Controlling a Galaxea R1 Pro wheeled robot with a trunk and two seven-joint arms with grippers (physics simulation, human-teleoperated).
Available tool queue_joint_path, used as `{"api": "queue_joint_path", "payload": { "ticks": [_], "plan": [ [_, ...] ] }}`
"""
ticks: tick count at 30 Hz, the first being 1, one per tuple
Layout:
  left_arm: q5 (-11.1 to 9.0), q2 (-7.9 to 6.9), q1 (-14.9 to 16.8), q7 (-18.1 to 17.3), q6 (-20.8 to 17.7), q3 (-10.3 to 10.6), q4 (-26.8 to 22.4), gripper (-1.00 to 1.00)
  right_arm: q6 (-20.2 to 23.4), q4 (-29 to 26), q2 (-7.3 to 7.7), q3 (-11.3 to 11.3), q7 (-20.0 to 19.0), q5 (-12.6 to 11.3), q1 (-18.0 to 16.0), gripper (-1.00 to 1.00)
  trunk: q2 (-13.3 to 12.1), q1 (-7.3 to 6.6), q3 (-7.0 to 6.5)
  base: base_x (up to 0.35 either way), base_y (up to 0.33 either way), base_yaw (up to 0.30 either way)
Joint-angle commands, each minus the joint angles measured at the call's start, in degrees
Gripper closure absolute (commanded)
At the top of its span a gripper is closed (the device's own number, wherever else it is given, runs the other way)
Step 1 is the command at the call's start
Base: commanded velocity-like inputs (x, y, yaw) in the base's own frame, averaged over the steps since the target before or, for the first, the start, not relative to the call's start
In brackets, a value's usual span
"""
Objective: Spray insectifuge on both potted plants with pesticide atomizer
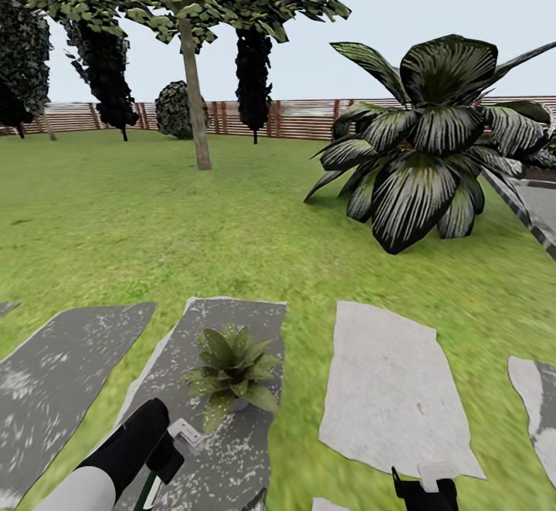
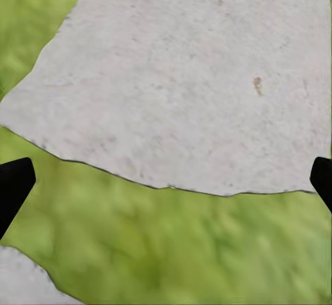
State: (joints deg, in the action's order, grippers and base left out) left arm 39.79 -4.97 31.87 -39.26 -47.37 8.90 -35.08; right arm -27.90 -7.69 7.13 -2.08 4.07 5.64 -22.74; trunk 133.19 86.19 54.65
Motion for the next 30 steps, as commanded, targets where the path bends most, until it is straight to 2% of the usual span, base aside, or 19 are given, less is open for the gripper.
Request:
{"api": "queue_joint_path", "payload": {
  "ticks": [1, 7, 15, 30],
  "plan": [
    [0.64, -0.04, 0.03, -0.56, -0.01, 0.24, -0.08, 1.0, -0.14, 0.04, -0.01, -0.2, 0.32, 0.6, -0.03, -1.0, 0.02, -0.01, 0.05, 0.0, -0.001, 0.063],
    [0.72, -0.04, 0.03, -0.56, 0.0, 0.23, -0.08, 1.0, -0.14, 0.04, 0.01, -0.2, 0.26, 0.6, -0.03, -1.0, 0.02, -0.01, 0.05, 0.025, -0.017, 0.014],
    [0.73, -0.04, 0.03, -0.56, -0.09, 0.18, -0.08, 1.0, -0.14, 0.04, -0.01, -0.2, 0.26, 0.6, -0.03, -1.0, 0.02, -0.01, 0.05, 0.221, -0.191, 0.042],
    [0.65, -0.04, 0.03, -0.56, -0.17, 0.15, -0.79, 1.0, -0.14, 0.04, -0.01, -0.2, 0.24, 0.6, -0.04, -1.0, 0.02, -0.01, 0.05, 0.197, -0.252, 0.261]
  ]
}}
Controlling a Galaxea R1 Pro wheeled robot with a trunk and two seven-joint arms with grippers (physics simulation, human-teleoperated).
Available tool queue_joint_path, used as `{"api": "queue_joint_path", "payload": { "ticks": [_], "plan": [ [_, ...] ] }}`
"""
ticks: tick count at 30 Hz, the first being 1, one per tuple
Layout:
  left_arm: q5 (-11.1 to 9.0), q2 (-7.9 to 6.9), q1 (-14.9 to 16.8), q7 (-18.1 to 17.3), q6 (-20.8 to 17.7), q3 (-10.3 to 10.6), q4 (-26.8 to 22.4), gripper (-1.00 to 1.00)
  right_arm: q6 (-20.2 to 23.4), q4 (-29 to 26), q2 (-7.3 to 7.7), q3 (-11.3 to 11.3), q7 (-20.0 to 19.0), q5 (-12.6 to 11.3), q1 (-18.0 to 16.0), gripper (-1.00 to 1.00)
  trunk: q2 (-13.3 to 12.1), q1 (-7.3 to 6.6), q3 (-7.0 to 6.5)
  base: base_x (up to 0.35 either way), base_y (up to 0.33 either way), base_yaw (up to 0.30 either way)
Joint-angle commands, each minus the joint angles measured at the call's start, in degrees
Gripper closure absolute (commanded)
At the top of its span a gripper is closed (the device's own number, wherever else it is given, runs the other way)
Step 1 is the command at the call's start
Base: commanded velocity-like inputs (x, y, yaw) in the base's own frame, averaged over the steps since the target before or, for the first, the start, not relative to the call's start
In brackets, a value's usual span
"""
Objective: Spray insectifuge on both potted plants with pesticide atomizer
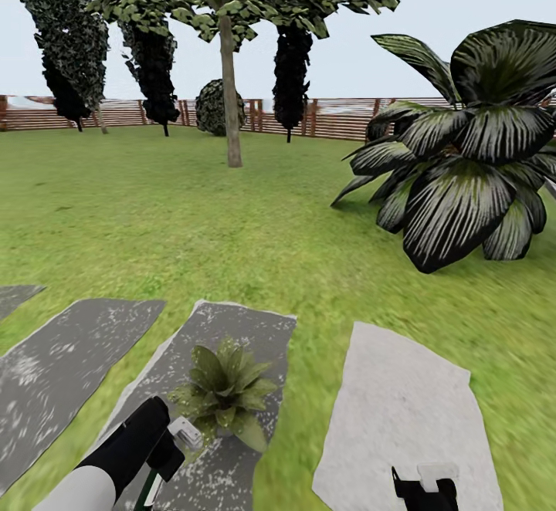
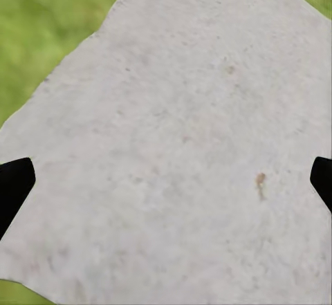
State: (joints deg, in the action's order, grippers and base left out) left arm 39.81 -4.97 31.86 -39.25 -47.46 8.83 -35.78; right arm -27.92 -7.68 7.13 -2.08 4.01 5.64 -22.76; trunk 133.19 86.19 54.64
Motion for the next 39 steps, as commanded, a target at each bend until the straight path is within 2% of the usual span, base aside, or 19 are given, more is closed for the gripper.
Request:
{"api": "queue_joint_path", "payload": {
  "ticks": [1, 17, 24, 31, 39],
  "plan": [
    [0.62, -0.04, 0.04, -0.56, -0.1, 0.2, -0.13, 1.0, -0.12, 0.03, -0.01, -0.21, 0.3, 0.6, -0.01, -1.0, 0.02, -0.01, 0.06, 0.022, -0.309, 0.256],
    [0.63, -0.12, 0.04, -0.56, -0.29, -0.31, -0.17, 1.0, -0.12, 0.03, 0.05, -0.2, 0.38, 0.6, 0.0, -1.0, 0.02, -0.01, 0.06, -0.053, -0.304, 0.031],
    [0.62, -0.12, 0.04, -0.56, -0.27, -0.26, -0.17, 1.0, -0.12, 0.03, 0.0, -0.21, 0.38, 0.6, 0.0, -1.0, 0.02, -0.01, 0.06, -0.165, -0.28, 0.251],
    [0.62, -0.06, 0.06, -0.57, -0.26, -0.1, -0.17, 1.0, -0.12, 0.03, -0.01, -0.18, 0.32, 0.6, -0.02, -1.0, 0.02, -0.01, 0.06, 0.047, -0.285, 0.277],
    [0.62, -0.04, 0.12, -0.56, -0.26, -0.11, -0.38, 1.0, -0.12, 0.03, -0.01, -0.16, 0.3, 0.6, 0.0, -1.0, 0.02, -0.01, 0.06, 0.028, -0.04, 0.277]
  ]
}}
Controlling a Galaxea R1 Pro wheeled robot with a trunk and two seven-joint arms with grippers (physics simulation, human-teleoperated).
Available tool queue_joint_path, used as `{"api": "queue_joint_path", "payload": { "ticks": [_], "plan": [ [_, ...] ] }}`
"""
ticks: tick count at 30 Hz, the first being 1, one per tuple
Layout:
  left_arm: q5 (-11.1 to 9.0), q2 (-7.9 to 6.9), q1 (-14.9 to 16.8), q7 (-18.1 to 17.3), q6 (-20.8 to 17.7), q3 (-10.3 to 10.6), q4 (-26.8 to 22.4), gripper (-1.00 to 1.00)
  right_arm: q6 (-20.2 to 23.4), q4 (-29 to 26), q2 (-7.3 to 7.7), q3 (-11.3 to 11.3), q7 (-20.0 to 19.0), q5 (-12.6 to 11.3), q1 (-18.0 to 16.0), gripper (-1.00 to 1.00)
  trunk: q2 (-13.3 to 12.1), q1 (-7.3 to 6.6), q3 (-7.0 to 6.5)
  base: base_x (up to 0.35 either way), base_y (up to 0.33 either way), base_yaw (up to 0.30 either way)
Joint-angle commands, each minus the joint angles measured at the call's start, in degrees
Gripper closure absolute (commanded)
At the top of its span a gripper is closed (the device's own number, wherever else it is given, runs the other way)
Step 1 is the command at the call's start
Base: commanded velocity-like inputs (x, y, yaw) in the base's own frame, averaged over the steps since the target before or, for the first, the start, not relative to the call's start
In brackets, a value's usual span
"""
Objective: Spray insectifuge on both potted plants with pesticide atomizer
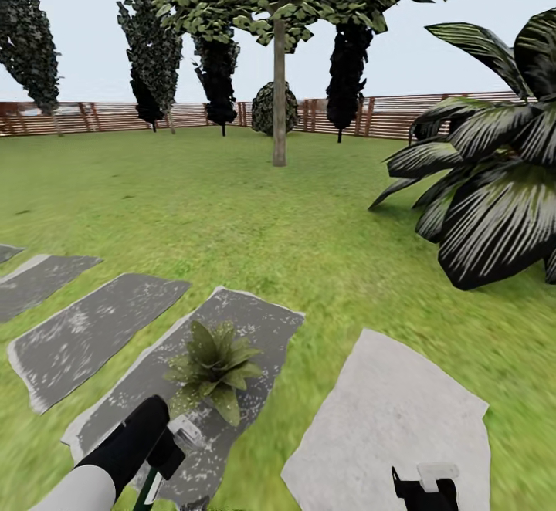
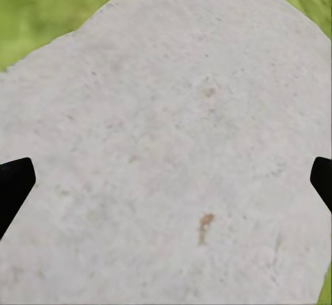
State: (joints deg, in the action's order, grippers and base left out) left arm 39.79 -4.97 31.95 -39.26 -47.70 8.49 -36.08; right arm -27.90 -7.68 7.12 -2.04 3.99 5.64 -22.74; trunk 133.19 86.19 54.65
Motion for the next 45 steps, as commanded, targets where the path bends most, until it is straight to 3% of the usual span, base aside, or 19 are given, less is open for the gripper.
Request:
{"api": "queue_joint_path", "payload": {
  "ticks": [1, 7, 15, 24, 37, 45],
  "plan": [
    [0.62, -0.04, 0.08, -0.41, -0.02, 0.2, -0.4, 1.0, -0.14, 0.04, 0.0, -0.19, 0.32, 0.6, -0.02, -1.0, 0.02, -0.01, 0.06, 0.001, -0.001, 0.273],
    [0.21, -0.04, 0.07, 0.29, -0.07, -0.43, -3.39, 1.0, -0.14, 0.04, 0.0, -0.16, 0.32, 0.6, -0.03, -1.0, 0.02, -0.01, 0.06, 0.0, -0.002, 0.098],
    [0.11, -0.01, 0.05, 0.32, -0.02, -0.23, -3.56, 1.0, -0.14, 0.04, 0.0, -0.16, 0.32, 0.6, -0.02, -1.0, 0.02, -0.01, 0.06, 0.0, -0.219, 0.027],
    [0.11, -0.04, 0.05, 0.33, -0.03, -0.31, -3.56, 1.0, -0.14, 0.04, 0.0, -0.16, 0.32, 0.6, -0.02, -1.0, 0.02, -0.01, 0.06, 0.012, -0.272, 0.26],
    [0.11, -0.04, 0.05, 0.32, -0.03, -0.32, -3.56, 1.0, -0.14, 0.04, 0.0, -0.18, 0.32, 0.6, -0.04, -1.0, 0.02, -0.01, 0.06, 0.185, -0.225, 0.05],
    [0.26, -0.04, 0.05, 0.33, -0.03, -0.23, -3.56, 1.0, -0.14, 0.04, 0.0, -0.16, 0.32, 0.6, -0.03, -1.0, 0.02, -0.01, 0.06, 0.074, -0.05, 0.234]
  ]
}}
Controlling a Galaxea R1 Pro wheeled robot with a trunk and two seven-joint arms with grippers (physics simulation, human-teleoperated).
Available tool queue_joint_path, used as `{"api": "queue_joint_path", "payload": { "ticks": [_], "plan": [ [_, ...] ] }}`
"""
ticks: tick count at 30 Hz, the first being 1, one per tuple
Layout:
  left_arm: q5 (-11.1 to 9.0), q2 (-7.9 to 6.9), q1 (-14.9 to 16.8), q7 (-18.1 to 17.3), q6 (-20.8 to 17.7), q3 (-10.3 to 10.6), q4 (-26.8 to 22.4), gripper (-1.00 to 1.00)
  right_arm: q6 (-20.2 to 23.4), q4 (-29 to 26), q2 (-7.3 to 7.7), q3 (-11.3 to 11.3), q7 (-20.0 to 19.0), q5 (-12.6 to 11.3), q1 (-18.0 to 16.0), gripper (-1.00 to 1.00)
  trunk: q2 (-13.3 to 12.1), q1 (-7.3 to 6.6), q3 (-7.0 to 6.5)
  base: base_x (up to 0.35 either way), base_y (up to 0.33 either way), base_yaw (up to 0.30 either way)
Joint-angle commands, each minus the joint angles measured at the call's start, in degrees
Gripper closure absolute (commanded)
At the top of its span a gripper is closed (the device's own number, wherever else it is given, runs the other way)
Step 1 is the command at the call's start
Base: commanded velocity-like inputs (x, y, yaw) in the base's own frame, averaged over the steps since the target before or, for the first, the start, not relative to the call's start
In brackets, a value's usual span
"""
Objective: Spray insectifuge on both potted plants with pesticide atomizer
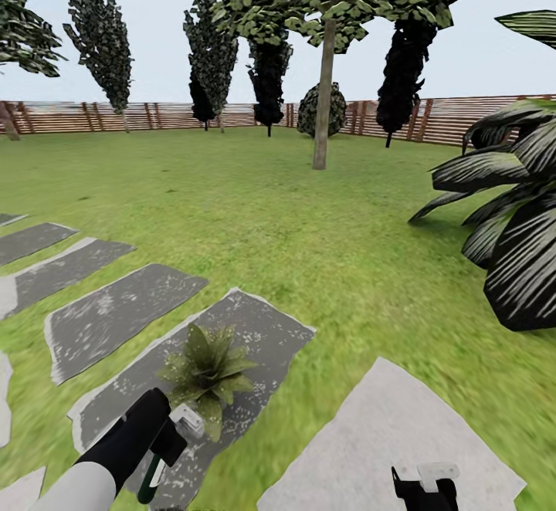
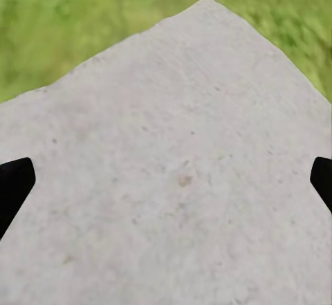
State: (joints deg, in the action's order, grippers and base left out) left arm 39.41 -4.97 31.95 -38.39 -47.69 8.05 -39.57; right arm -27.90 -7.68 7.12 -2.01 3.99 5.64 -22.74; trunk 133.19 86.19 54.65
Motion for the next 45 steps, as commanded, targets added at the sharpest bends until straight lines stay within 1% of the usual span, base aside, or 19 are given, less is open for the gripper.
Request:
{"api": "queue_joint_path", "payload": {
  "ticks": [1, 7, 11, 21, 36, 45],
  "plan": [
    [0.65, -0.04, 0.04, -0.54, -0.03, 0.21, -0.07, 1.0, -0.14, 0.04, 0.0, -0.19, 0.32, 0.6, -0.02, -1.0, 0.02, -0.01, 0.05, 0.004, -0.002, 0.275],
    [0.66, -0.04, 0.04, -0.54, -0.03, 0.22, -0.07, 1.0, -0.14, 0.04, 0.0, -0.2, 0.32, 0.6, -0.02, -1.0, 0.02, -0.01, 0.05, 0.001, 0.0, 0.265],
    [0.66, -0.04, 0.04, -0.54, -0.03, 0.21, -0.07, 1.0, -0.14, 0.04, 0.0, -0.24, 0.32, 0.6, -0.02, -1.0, 0.02, -0.01, 0.05, 0.007, -0.058, 0.067],
    [0.65, 0.03, 0.04, -0.54, -0.03, 0.21, -0.07, 1.0, -0.14, 0.04, 0.0, -0.19, 0.32, 0.6, -0.02, -1.0, 0.02, -0.01, 0.05, 0.075, -0.256, 0.017],
    [0.5, -0.04, 0.04, -0.54, -0.04, 0.1, -0.09, 1.0, -0.14, 0.04, 0.0, -0.21, 0.32, 0.6, -0.02, -1.0, 0.02, -0.01, 0.05, 0.098, -0.251, 0.248],
    [0.49, 0.01, 0.04, -0.54, -0.03, 0.25, -0.12, 1.0, -0.14, 0.04, 0.0, -0.21, 0.32, 0.6, -0.02, -1.0, 0.02, -0.01, 0.05, 0.135, -0.103, 0.028]
  ]
}}
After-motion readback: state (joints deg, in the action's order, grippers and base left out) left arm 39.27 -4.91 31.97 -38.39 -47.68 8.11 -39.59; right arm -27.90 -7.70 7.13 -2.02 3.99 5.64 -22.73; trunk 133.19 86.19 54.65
